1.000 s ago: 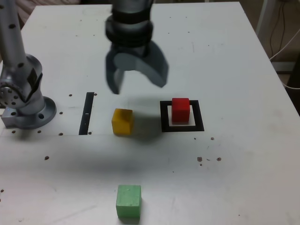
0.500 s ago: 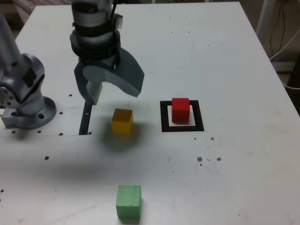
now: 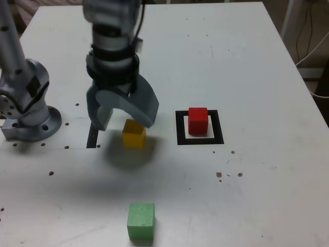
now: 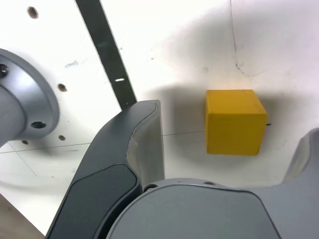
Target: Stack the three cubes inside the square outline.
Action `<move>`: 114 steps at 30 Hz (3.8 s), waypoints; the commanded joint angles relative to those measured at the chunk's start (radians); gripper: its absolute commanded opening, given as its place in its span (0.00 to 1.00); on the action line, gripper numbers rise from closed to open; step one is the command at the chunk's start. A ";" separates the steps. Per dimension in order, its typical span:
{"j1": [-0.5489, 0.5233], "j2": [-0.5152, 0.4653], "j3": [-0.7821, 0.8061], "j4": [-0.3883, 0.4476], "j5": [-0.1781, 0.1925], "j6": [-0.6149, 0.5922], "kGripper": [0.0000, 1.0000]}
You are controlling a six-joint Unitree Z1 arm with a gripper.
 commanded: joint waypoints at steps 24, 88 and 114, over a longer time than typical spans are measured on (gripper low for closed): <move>-0.001 0.136 -0.044 -0.020 -0.010 -0.001 0.68; 0.153 0.373 -0.757 0.356 0.002 0.137 0.24; 0.193 0.391 -0.682 0.277 -0.042 0.137 0.24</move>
